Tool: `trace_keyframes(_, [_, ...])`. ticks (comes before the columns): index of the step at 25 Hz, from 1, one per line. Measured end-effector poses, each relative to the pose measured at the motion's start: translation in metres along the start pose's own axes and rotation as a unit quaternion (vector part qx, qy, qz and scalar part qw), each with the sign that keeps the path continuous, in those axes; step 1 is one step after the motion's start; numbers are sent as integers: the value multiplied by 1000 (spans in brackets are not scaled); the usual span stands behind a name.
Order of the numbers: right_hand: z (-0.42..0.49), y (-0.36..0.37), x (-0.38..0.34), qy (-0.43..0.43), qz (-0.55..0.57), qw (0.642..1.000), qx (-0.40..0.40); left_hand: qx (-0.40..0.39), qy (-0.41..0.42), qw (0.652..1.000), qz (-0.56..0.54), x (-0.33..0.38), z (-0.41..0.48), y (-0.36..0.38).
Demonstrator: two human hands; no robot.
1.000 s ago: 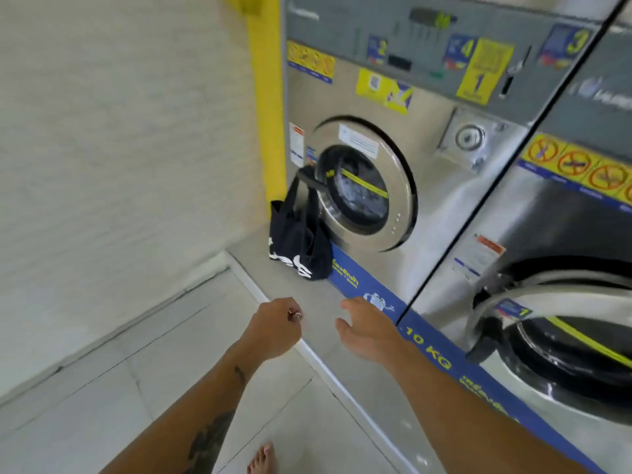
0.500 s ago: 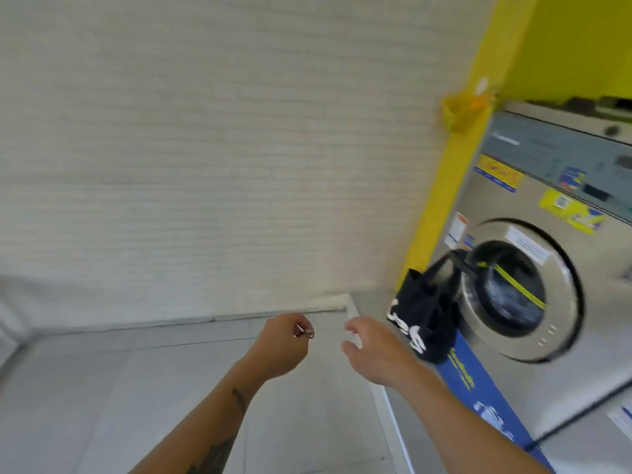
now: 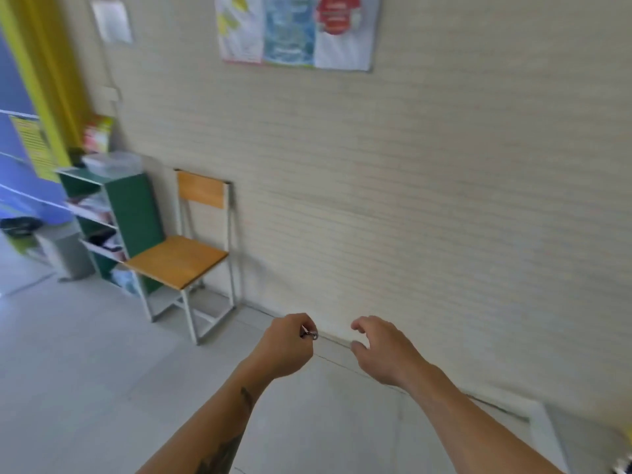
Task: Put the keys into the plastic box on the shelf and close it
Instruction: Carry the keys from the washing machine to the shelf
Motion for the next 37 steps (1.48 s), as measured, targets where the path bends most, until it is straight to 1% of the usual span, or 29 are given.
trace_keyframes(2, [35, 17, -53, -30, 1, 999, -10, 26, -10, 1000, 14, -33, 12, -52])
trace_keyframes(5, [89, 40, -130, -80, -4, 997, -24, 75, -35, 997, 7, -83, 29, -126])
trace_keyframes(8, [142, 62, -194, -128, -6, 991, -36, 125, -66, 990, 5, -131, 45, -186])
trace_keyframes(12, [221, 99, -266, -180, -8, 982, -55, 152, -109, 982, 12, -189, 80, -241])
trace_keyframes(18, [365, 141, -361, -238, 20, 967, -84, 192, -165, 966, 44, -257, 171, -320])
trace_keyframes(22, [464, 155, -435, -279, 30, 956, -90, 232, -194, 953, 36, -292, 239, -385])
trace_keyframes(25, [517, 176, -492, -307, 33, 946, -98, 250, -214, 943, 39, -329, 276, -433])
trace_keyframes(28, [567, 209, -549, -322, 26, 941, -101, 271, -219, 937, 36, -377, 312, -483])
trace_keyframes(32, [634, 254, -628, -318, 29, 943, -96, 291, -192, 936, 38, -443, 363, -562])
trace_keyframes(37, [725, 289, -719, -287, 38, 953, -86, 263, -173, 947, 66, -520, 436, -662])
Point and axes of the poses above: each hand's wrist, its own z-axis towards the middle knuckle, its own y-axis out of the palm, x = y × z, the point moved 8 cm from there along z, towards the middle knuckle, and after that the axes turned 4 degrees about x, right-handed, at the moved point
